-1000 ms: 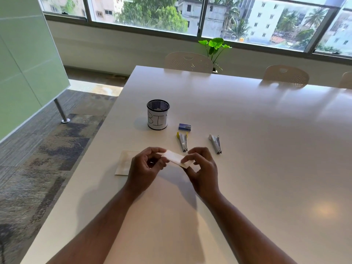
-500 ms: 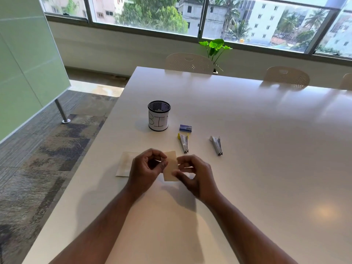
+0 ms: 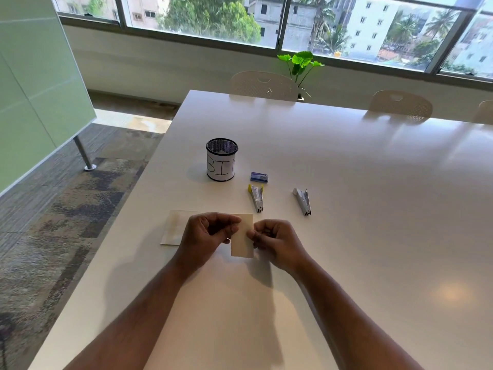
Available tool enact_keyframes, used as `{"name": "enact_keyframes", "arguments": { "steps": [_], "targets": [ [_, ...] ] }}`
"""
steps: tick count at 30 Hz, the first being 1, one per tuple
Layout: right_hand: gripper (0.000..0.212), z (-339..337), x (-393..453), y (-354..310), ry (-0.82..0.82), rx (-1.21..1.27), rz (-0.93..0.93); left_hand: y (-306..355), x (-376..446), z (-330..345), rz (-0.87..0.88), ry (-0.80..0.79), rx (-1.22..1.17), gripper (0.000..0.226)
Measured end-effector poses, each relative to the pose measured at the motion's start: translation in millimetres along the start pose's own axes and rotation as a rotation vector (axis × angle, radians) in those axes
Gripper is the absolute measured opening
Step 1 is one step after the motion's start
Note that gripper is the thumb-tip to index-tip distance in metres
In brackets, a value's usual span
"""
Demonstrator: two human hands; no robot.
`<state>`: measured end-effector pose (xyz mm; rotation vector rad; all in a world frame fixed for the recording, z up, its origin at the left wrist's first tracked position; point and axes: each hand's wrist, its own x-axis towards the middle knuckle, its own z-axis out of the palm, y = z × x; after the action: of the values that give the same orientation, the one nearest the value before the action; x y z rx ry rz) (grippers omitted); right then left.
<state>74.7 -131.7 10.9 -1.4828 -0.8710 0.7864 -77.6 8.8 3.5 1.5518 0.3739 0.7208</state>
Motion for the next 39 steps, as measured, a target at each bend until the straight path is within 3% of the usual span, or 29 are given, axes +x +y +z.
{"name": "enact_keyframes", "arguments": {
  "steps": [5,10,23,28,33,35,39],
  "targets": [
    [0.024,4.6,-1.8,-6.6,-0.012,-0.01,0.043,1.4,0.3,-0.9,-0.021,0.004,-0.004,0.019],
    [0.042,7.7,-3.9,-9.1,0.025,-0.213,0.014,3.4,-1.0,0.0,-0.02,-0.008,0.002,0.021],
    [0.013,2.6,-3.7,-0.4,0.009,-0.17,0.015,0.9,-0.5,-0.8,-0.002,-0.006,-0.004,0.018],
    [0.007,5.6,-4.4,2.7,0.19,-0.108,-0.148,-3.4,5.0,-0.8,0.052,0.023,-0.036,0.03],
    [0.03,2.8,-5.0,7.2,0.39,-0.198,-0.296,-4.6,6.3,1.0,0.007,0.173,0.087,0.023],
    [0.03,2.9,-5.6,9.1,0.41,-0.209,-0.321,-4.9,3.4,2.4,0.006,0.12,0.119,0.034],
    [0.017,6.5,-7.5,8.5,0.373,-0.218,-0.338,-5.1,0.4,3.5,0.048,0.007,0.175,0.033]
  ]
}}
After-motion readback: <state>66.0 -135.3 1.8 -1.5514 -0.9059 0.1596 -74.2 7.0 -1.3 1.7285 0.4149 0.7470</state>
